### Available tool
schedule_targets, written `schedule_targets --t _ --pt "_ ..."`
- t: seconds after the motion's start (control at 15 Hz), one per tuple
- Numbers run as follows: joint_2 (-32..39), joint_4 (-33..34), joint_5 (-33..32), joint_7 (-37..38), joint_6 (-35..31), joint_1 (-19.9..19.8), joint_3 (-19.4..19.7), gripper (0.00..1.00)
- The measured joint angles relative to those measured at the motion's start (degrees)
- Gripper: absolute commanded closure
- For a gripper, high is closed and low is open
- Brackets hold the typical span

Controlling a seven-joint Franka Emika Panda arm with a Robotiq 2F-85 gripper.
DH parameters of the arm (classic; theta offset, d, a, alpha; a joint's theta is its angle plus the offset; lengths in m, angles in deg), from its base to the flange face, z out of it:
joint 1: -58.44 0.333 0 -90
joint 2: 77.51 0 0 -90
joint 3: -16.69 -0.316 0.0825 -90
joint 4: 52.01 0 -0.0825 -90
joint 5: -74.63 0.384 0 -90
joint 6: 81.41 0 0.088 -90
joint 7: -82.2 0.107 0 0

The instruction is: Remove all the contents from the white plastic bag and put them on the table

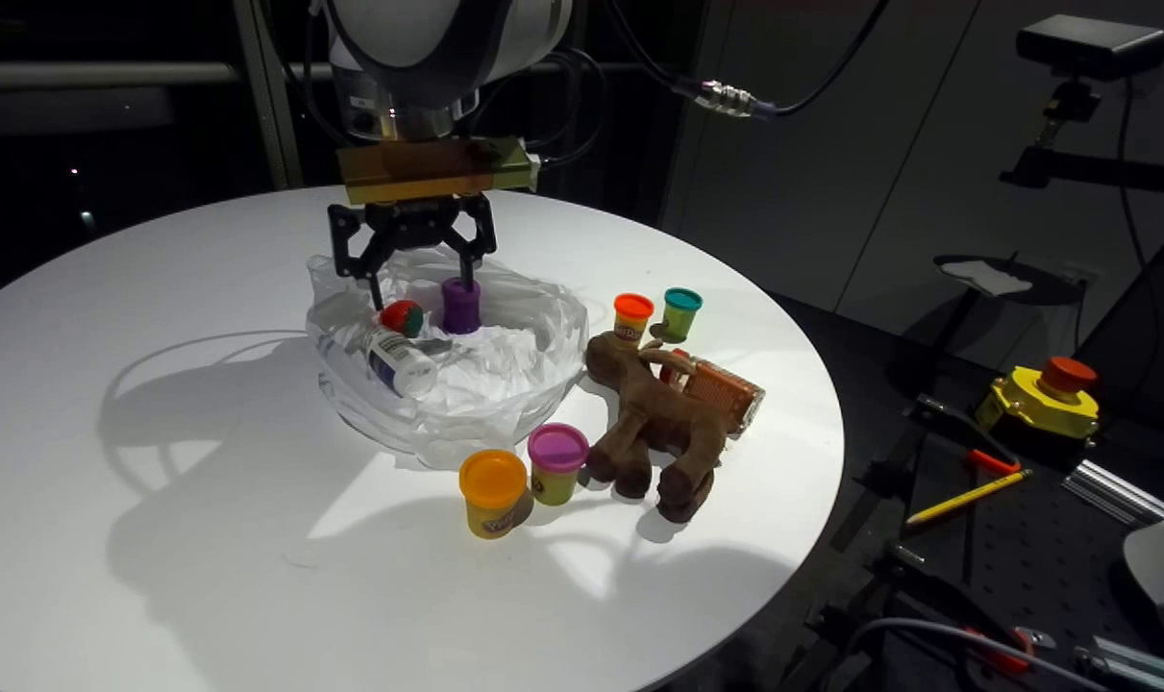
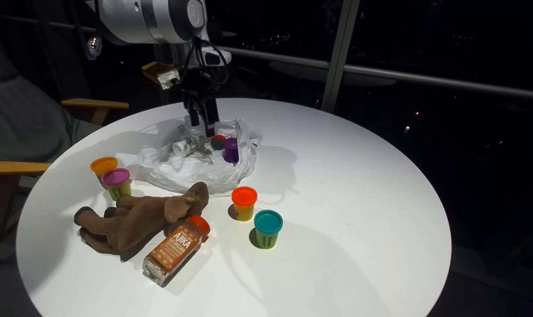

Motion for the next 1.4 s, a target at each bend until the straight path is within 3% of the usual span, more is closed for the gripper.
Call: schedule_targets --t 0.6,1.4 --pt "0.4 0.0 4.9 -5.9 1.9 -0.6 -2.5 0.0" --pt "4.2 3.6 6.4 -8.2 3.9 -1.8 -2.6 0.0"
